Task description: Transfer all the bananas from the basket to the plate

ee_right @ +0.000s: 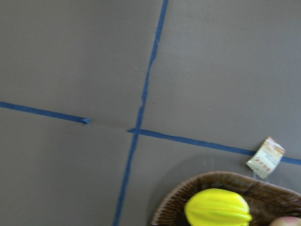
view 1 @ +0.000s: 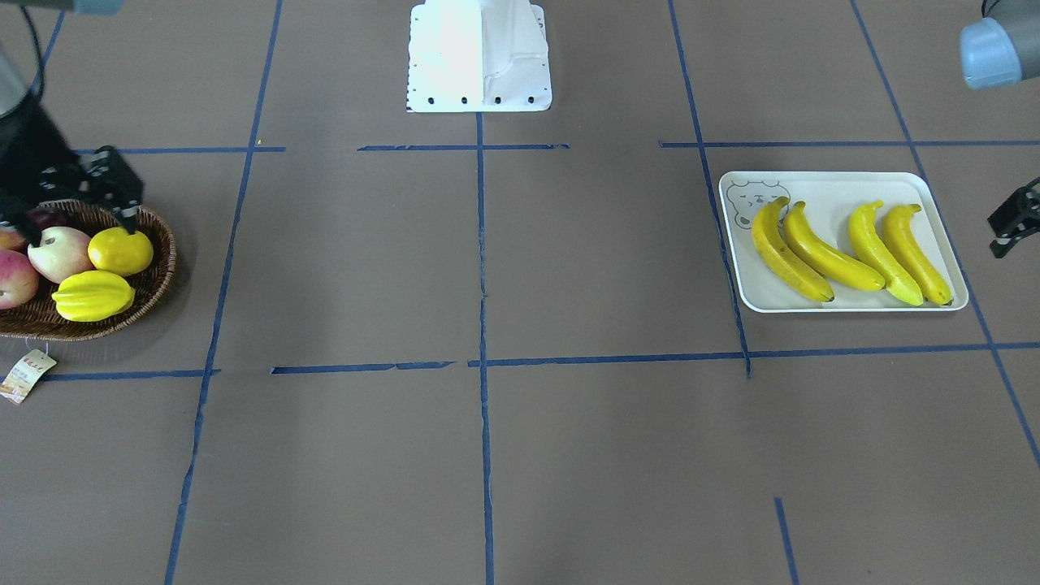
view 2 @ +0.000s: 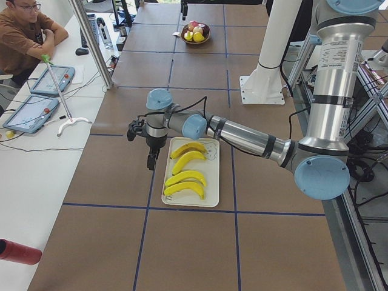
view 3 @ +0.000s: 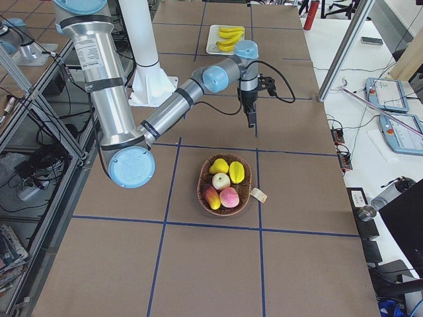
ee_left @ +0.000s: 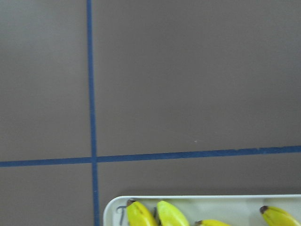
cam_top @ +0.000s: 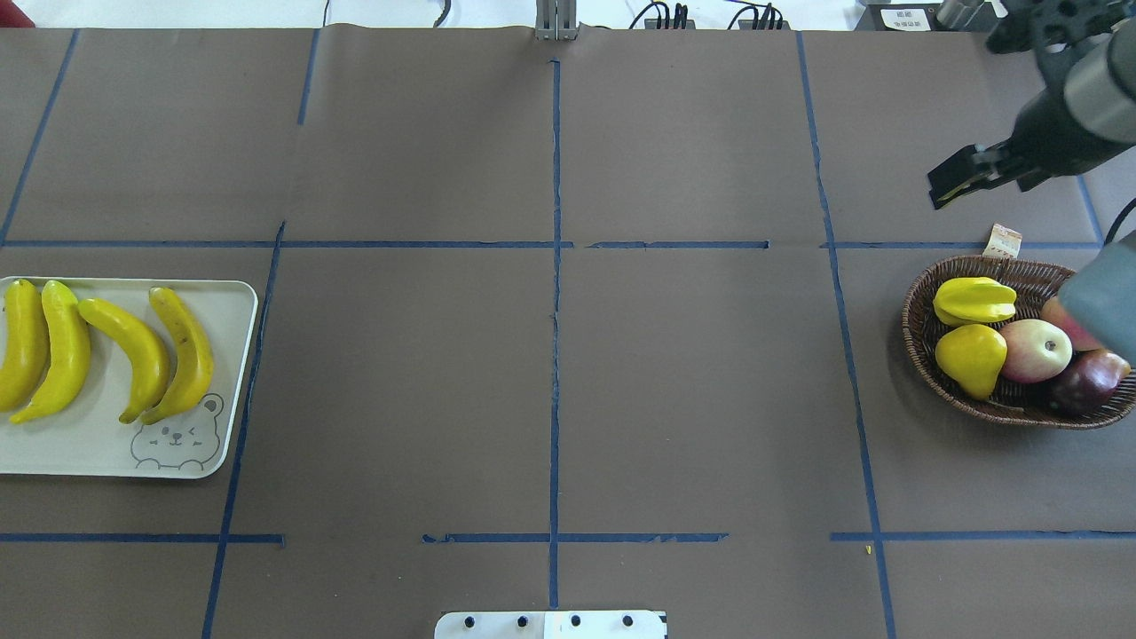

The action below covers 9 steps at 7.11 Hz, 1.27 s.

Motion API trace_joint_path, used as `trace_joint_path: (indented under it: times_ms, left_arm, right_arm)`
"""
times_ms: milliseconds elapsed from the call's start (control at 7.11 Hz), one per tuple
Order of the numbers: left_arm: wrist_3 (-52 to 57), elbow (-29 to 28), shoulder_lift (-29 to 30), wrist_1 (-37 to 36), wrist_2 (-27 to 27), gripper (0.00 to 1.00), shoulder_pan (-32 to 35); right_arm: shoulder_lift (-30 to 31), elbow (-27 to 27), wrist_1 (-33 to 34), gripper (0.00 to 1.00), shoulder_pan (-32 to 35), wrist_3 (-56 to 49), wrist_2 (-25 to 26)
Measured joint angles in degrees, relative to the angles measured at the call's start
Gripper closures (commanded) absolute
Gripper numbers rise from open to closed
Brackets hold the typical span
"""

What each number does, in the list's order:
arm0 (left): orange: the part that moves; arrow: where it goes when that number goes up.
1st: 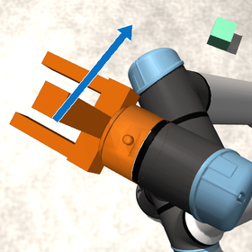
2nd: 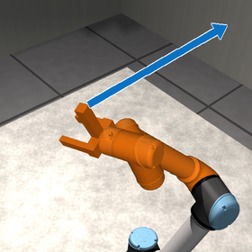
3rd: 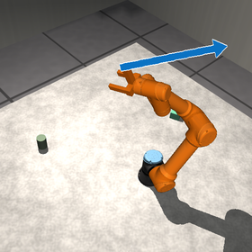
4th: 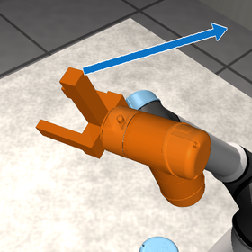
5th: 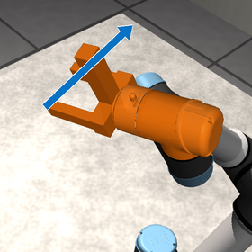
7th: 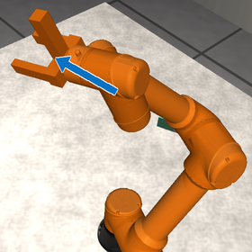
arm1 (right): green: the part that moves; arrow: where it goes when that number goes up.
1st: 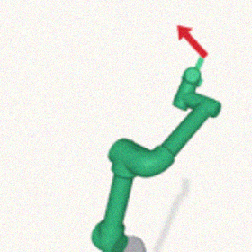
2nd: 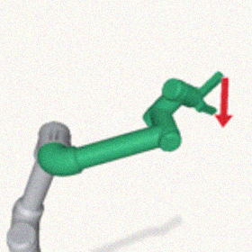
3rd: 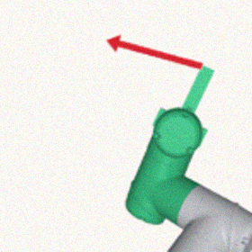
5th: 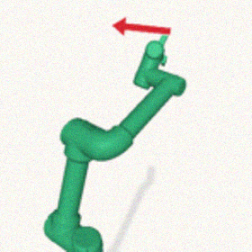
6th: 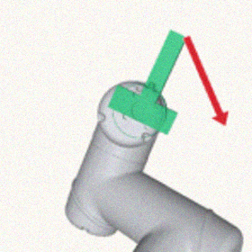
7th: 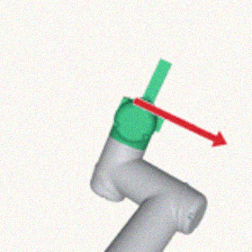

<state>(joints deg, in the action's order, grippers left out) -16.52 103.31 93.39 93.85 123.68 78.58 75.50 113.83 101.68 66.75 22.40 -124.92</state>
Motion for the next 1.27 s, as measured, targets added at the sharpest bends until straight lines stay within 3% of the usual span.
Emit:
trace_joint_path:
  times_ms: [141, 422, 844, 1267]
  left_arm:
    - [5.89, -0.83, -0.36, -3.01, 2.96, 0.00, 3.82]
    - [16.02, -5.81, -1.63, -6.05, 6.90, 0.00, 9.64]
    - [24.44, -16.23, -3.55, -4.63, 13.12, 0.00, 14.00]
    - [20.94, -14.68, -5.13, -3.64, 13.67, 0.00, 14.30]
  right_arm:
    - [0.20, -7.18, 0.01, 0.00, 7.76, -11.38, -6.51]
    - [1.55, -15.95, -0.06, 0.00, 17.26, -24.48, -12.63]
    - [5.21, -19.35, -1.78, 0.00, 19.56, -27.46, -13.63]
    - [7.48, -20.70, -4.34, 0.00, 20.48, -27.10, -14.03]
